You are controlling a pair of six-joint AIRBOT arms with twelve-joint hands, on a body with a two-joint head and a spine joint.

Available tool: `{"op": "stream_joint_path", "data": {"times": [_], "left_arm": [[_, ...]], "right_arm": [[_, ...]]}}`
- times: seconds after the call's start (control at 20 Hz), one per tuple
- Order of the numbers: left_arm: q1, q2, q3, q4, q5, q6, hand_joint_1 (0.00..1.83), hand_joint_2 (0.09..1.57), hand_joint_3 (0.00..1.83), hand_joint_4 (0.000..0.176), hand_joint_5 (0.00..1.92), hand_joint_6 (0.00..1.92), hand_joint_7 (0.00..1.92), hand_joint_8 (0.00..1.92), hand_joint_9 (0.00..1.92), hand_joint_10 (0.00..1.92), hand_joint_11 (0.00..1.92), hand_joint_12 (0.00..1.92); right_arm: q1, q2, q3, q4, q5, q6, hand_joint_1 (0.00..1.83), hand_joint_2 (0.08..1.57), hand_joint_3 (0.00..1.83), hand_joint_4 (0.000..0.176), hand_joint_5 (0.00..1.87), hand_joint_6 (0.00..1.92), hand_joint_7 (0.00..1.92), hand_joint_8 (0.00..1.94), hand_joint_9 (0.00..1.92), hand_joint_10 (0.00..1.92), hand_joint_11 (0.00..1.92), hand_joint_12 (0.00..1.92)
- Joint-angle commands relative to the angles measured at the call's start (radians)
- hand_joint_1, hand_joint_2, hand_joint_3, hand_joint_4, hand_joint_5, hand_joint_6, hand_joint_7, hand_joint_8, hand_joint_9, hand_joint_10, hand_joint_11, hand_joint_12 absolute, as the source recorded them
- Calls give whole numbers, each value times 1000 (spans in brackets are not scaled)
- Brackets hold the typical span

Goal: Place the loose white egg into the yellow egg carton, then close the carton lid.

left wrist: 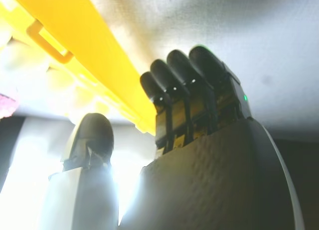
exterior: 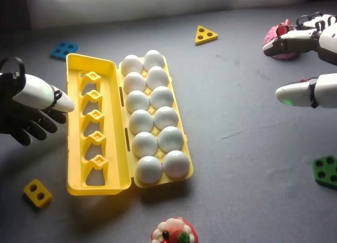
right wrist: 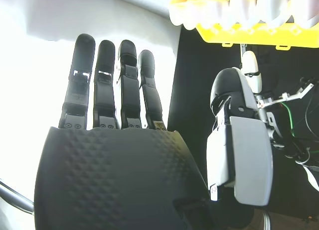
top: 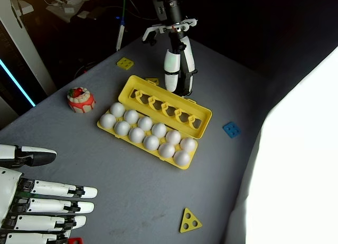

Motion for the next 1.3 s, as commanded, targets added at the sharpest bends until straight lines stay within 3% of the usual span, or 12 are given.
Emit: {"op": "stream_joint_path", "data": {"times": [0.0, 0.9, 1.25], "left_arm": [[0, -6, 11, 23, -39, 9, 449, 1343, 0, 0, 315, 781, 283, 1041, 189, 1278, 48, 1726], [29, -28, 9, 17, -44, -44, 444, 1345, 1, 0, 328, 760, 290, 1034, 172, 1272, 15, 1755], [1, -32, 6, 18, -49, -48, 435, 1349, 1, 0, 305, 779, 265, 1055, 153, 1299, 21, 1748]], "right_arm": [[14, 6, -3, -3, 113, 2, 389, 1152, 2, 0, 225, 376, 383, 1, 78, 728, 0, 1305], [14, 6, -5, -3, 113, 0, 379, 1156, 2, 0, 214, 391, 372, 0, 71, 726, 0, 1347], [14, 5, -6, -3, 114, -4, 365, 1160, 3, 0, 214, 387, 361, 0, 76, 721, 0, 1433]]}}
